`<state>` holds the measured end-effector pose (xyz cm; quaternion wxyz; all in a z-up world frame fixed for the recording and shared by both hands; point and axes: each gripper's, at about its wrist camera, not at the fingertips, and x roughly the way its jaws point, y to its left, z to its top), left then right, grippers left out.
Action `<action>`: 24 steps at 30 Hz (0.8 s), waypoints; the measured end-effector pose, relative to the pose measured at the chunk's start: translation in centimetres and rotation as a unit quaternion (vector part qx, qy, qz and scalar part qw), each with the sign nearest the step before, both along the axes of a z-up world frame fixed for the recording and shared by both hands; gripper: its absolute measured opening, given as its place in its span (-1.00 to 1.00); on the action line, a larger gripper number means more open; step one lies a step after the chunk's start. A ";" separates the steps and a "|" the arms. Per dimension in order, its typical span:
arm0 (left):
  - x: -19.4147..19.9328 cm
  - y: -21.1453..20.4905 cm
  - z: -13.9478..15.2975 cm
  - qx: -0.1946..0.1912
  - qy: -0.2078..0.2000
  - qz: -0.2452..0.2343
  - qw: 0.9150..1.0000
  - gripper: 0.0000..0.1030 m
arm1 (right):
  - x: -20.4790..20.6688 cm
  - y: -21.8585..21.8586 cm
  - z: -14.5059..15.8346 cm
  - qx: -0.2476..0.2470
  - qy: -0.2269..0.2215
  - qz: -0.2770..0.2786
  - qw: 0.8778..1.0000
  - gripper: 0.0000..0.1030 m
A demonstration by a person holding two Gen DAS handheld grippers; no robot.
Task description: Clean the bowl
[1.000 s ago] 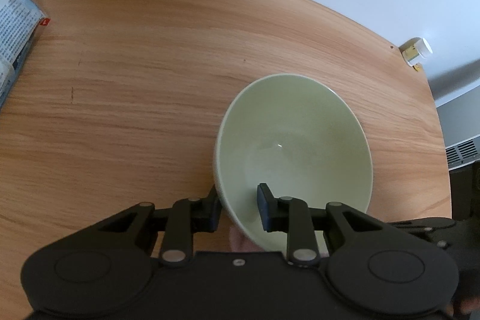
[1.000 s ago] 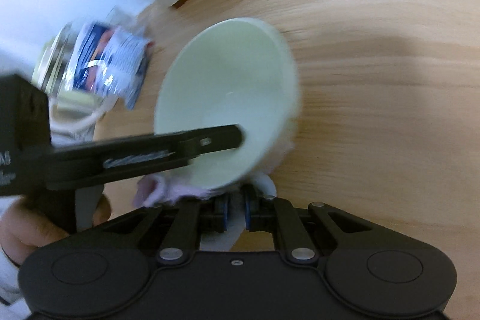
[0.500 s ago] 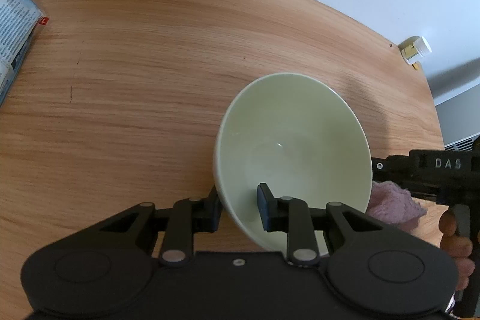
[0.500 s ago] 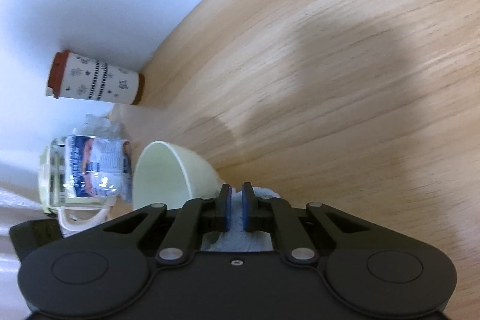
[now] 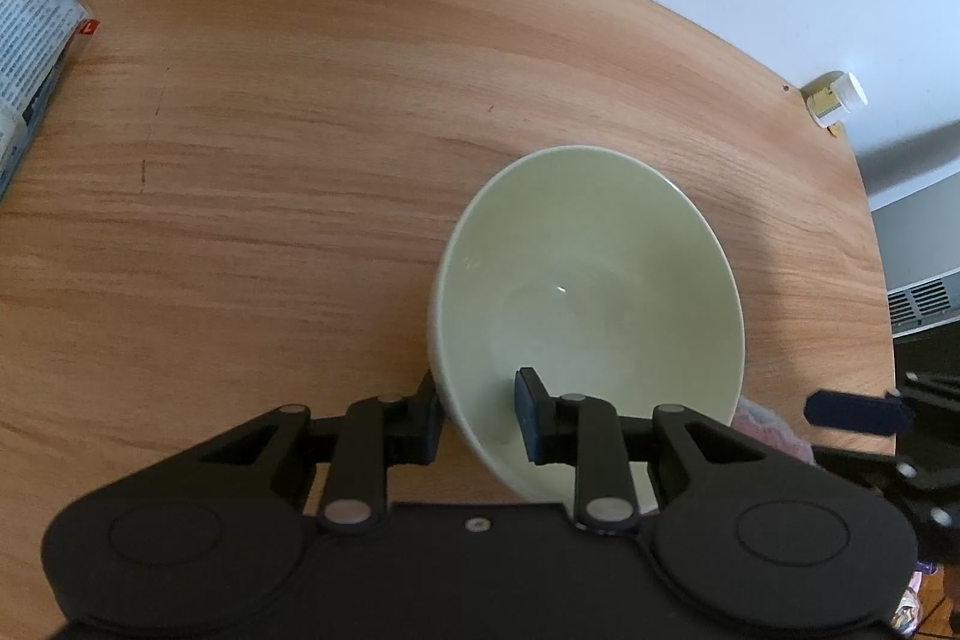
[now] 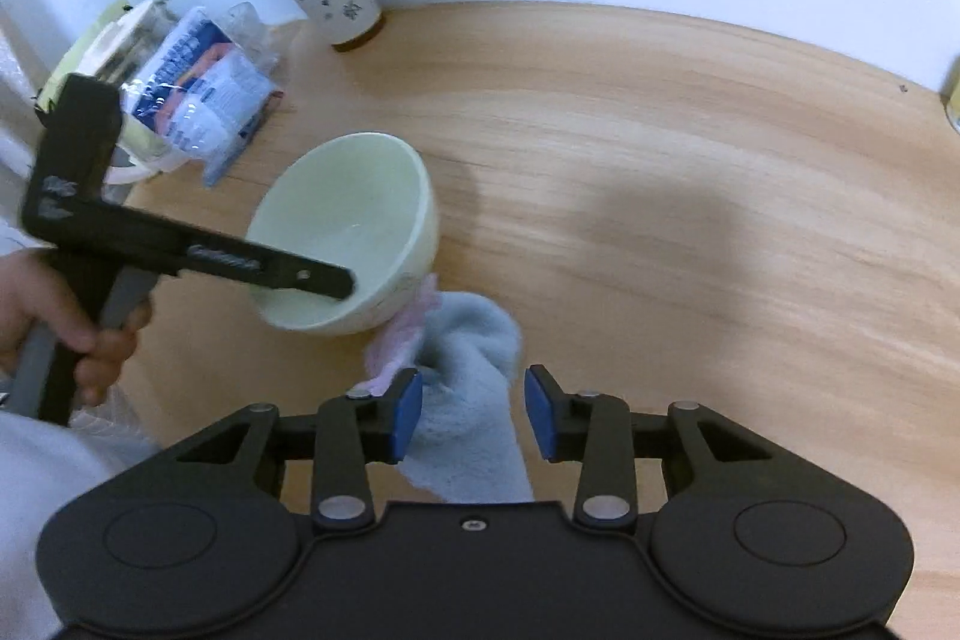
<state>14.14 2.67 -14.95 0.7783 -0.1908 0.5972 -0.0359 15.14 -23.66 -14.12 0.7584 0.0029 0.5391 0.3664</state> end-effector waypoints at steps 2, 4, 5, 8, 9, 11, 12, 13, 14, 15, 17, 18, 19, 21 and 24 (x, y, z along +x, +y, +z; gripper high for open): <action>0.0 0.0 0.0 -0.001 0.003 0.001 1.000 -0.50 | -0.3 0.3 0.1 0.022 0.010 -0.007 1.000 -0.09; 0.0 0.0 0.0 -0.002 0.005 0.002 1.000 -0.50 | -0.5 1.1 -0.7 0.012 0.005 -0.004 1.000 -0.08; 0.1 0.0 0.0 -0.002 0.006 0.002 1.000 -0.50 | -0.5 1.6 -1.3 0.002 -0.001 0.000 1.000 -0.08; 0.3 -0.1 0.0 -0.002 0.011 0.002 1.000 -0.50 | 0.2 3.0 -2.8 -0.001 0.002 0.014 1.000 -0.08; 0.3 -0.1 -0.1 -0.002 0.012 0.002 1.000 -0.49 | 0.2 3.4 -3.2 -0.012 -0.002 0.023 1.000 -0.09; 0.5 -0.2 -0.1 0.002 0.014 0.000 1.000 -0.49 | 0.0 4.2 -3.9 -0.050 -0.020 0.042 0.998 -0.10; 0.5 -0.3 -0.1 0.003 0.014 -0.001 1.000 -0.49 | -0.2 4.6 -4.1 -0.067 -0.029 0.050 0.996 -0.11; 0.5 -0.4 -0.1 0.004 0.014 -0.003 1.000 -0.48 | -0.4 4.8 -4.2 -0.073 -0.031 0.057 0.995 -0.14; 0.5 -0.4 -0.1 0.006 0.013 -0.005 1.000 -0.47 | -0.7 4.8 -4.3 -0.078 -0.036 0.063 0.994 -0.26; 0.5 -0.3 -0.1 0.008 0.012 -0.007 1.000 -0.47 | -1.0 4.8 -4.3 -0.085 -0.043 0.069 0.993 -0.31; 0.4 -0.2 -0.2 0.010 0.011 -0.008 1.000 -0.47 | -1.3 4.7 -4.4 -0.090 -0.049 0.071 0.992 -0.36; 0.4 -0.2 -0.2 0.010 0.011 -0.008 1.000 -0.47 | -1.4 4.7 -4.4 -0.093 -0.054 0.071 0.992 -0.42; 0.4 -0.2 -0.2 0.010 0.011 -0.009 1.000 -0.47 | -1.4 4.7 -4.4 -0.094 -0.055 0.070 0.992 -0.43; 0.5 -0.2 -0.2 0.010 0.010 -0.009 1.000 -0.46 | -1.3 4.5 -4.4 -0.087 -0.049 0.061 0.993 -0.56; 0.6 -0.2 -0.1 0.010 0.012 -0.010 1.000 -0.45 | 0.1 2.9 -4.6 -0.003 0.027 -0.004 1.000 -0.63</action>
